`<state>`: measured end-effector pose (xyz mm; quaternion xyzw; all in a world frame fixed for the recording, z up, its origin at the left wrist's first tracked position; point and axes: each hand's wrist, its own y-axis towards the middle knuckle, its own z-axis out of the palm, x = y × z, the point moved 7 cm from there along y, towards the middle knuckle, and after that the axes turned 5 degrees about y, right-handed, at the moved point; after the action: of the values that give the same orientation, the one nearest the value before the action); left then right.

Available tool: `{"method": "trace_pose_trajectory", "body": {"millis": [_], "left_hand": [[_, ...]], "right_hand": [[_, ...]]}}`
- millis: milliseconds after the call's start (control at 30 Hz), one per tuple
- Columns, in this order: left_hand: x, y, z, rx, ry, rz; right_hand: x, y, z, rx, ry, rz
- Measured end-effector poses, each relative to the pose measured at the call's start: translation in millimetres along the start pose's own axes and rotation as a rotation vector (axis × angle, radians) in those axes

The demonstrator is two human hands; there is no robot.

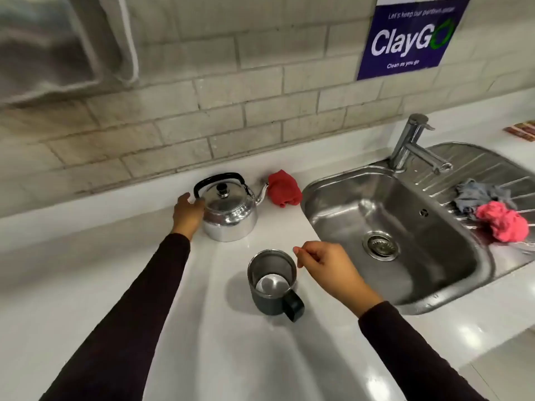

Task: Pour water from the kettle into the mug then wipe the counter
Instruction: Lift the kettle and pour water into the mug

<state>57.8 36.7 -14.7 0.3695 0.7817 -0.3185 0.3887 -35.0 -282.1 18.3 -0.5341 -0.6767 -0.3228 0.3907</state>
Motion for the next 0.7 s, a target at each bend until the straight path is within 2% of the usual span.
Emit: {"method": "trace_pose_trajectory", "body": {"millis": [100, 200, 300, 367, 467, 567, 633, 700], "left_hand": [[-4, 22, 13, 0.063, -0.056, -0.096], [-8, 34, 22, 0.158, -0.28, -0.174], [-15, 45, 17, 0.128, -0.455, -0.157], [-26, 52, 11, 0.086, -0.439, -0.066], [-49, 48, 2, 0.047, -0.249, 0.15], [-69, 37, 3, 0.118, -0.03, 0.377], [-73, 32, 5, 0.156, -0.01, 0.428], [-73, 28, 4, 0.16, -0.08, 0.38]], "right_hand": [[-6, 4, -2, -0.03, -0.019, 0.037], [-13, 3, 0, -0.048, -0.039, 0.026], [-21, 4, 1, -0.064, -0.036, 0.026], [-25, 4, 2, -0.067, -0.022, 0.034], [-27, 3, 2, -0.07, -0.021, 0.044], [-27, 2, 1, -0.064, -0.023, 0.058], [-26, 2, 2, -0.056, -0.01, 0.067], [-26, 1, 2, -0.052, 0.009, 0.073]]}}
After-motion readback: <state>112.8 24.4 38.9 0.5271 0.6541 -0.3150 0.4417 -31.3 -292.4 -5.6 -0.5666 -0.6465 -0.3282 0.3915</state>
